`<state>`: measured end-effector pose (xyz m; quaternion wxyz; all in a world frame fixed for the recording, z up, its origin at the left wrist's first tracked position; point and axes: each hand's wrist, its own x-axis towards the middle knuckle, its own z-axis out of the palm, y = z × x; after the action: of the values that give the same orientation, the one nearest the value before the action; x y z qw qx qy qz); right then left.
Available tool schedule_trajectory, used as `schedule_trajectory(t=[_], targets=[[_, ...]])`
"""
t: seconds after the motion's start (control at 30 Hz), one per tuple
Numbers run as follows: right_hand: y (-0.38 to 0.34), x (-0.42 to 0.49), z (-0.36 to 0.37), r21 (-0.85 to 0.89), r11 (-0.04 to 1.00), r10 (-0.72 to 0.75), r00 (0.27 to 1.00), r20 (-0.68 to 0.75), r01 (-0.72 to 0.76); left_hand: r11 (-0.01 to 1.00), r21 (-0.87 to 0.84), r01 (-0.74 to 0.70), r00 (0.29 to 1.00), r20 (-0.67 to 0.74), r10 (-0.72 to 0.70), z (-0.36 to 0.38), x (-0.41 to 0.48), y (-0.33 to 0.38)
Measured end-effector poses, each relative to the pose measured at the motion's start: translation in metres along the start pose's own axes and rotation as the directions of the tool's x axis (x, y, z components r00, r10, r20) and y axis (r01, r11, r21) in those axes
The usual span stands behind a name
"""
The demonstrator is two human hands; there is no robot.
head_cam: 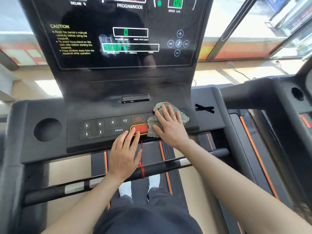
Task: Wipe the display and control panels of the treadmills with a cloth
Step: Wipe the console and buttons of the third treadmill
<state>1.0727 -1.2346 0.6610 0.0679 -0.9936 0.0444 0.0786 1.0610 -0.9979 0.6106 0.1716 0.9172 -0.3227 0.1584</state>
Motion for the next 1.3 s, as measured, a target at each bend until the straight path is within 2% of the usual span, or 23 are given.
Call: schedule_trajectory(t=[0.13,0.33,0.43,0.57,0.63,0.73,0.93,1.17,1.3], targets=[[0.021,-0.03,0.007,-0.028,0.998,-0.049,0.999,-0.019,0.049,1.0,0.006,-0.001,1.0,-0.019,0.001,0.001,-0.001,0.0],[0.065,0.0,-0.009,0.042,0.989,0.141,0.99,0.005,-0.141,1.0,0.012,0.015,1.0,-0.02,-0.015,0.003,-0.002,0.0],[0.068,0.037,-0.018,0.025,0.99,0.138,0.99,-0.01,-0.137,1.0,0.017,0.018,1.0,-0.009,-0.018,0.004,-0.002,0.0],[0.051,0.062,-0.021,0.033,0.997,0.067,0.997,-0.024,-0.066,1.0,0.013,0.024,1.0,-0.001,-0.024,0.004,-0.003,0.0],[0.046,0.06,-0.022,0.008,0.999,-0.05,0.999,-0.003,0.05,1.0,0.014,0.026,1.0,0.003,-0.026,0.003,-0.002,0.0],[0.041,0.041,-0.02,-0.026,0.969,-0.245,0.967,0.063,0.247,1.0,0.015,0.021,1.0,0.006,-0.021,0.002,-0.002,0.001],[0.023,-0.008,-0.004,0.013,0.901,-0.433,0.901,0.032,0.433,0.999,0.025,0.023,1.0,0.017,-0.023,0.001,-0.002,0.001],[-0.015,0.007,0.002,0.025,0.863,-0.505,0.863,0.009,0.504,0.999,0.011,0.036,0.999,0.0,-0.036,0.001,-0.001,0.001],[-0.005,-0.005,0.008,-0.057,0.924,-0.38,0.925,-0.024,0.379,1.0,0.003,0.03,1.0,-0.004,-0.03,0.002,-0.002,0.001]])
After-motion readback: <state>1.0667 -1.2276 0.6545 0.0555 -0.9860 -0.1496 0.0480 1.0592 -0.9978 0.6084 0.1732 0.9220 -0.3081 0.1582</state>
